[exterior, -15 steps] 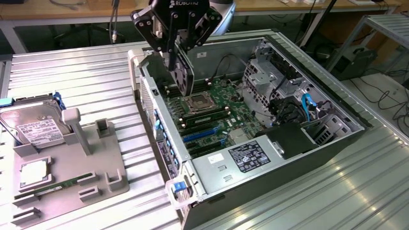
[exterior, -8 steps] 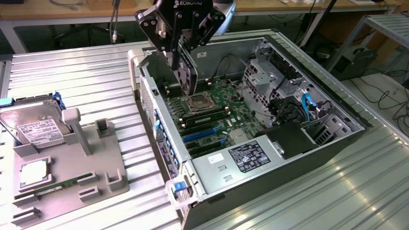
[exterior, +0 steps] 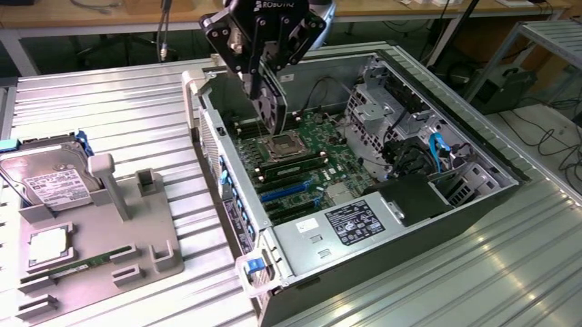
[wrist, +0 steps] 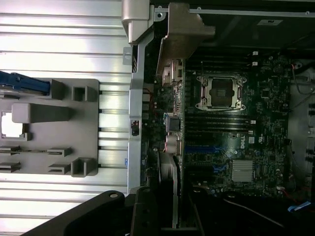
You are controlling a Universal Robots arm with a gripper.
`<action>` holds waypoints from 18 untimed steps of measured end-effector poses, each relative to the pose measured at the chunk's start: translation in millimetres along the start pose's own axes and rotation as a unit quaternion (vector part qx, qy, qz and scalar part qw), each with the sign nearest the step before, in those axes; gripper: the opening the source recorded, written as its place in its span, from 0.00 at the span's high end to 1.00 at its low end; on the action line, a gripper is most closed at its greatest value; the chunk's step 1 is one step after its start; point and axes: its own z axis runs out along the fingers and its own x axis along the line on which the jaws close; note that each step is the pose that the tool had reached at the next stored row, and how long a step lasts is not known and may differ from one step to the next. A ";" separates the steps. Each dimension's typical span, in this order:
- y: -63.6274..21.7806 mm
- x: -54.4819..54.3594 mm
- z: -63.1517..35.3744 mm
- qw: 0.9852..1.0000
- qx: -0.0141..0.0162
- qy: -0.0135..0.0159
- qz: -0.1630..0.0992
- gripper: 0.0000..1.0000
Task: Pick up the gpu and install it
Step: 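Pick up the gpu and move the gpu toward the slot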
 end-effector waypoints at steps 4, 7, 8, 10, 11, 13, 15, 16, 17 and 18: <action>-0.2 -4.2 0.3 1.000 0.000 0.000 0.000 0.73; -0.3 -7.7 0.3 1.000 0.000 0.000 0.000 0.73; -0.3 -8.8 0.3 1.000 0.000 0.000 0.000 0.73; -0.4 -11.9 0.4 1.000 0.000 0.000 0.000 0.73; -0.4 -13.0 0.5 1.000 0.000 0.000 0.000 0.73; -0.5 -15.1 0.5 1.000 0.000 0.000 0.000 0.73; -0.6 -17.3 0.7 1.000 0.000 0.000 0.000 0.73; -0.6 -18.7 0.7 1.000 0.000 0.000 0.000 0.73; -0.7 -20.1 0.8 1.000 0.000 0.000 0.000 0.73; -0.7 -21.5 0.8 1.000 0.000 0.000 0.000 0.73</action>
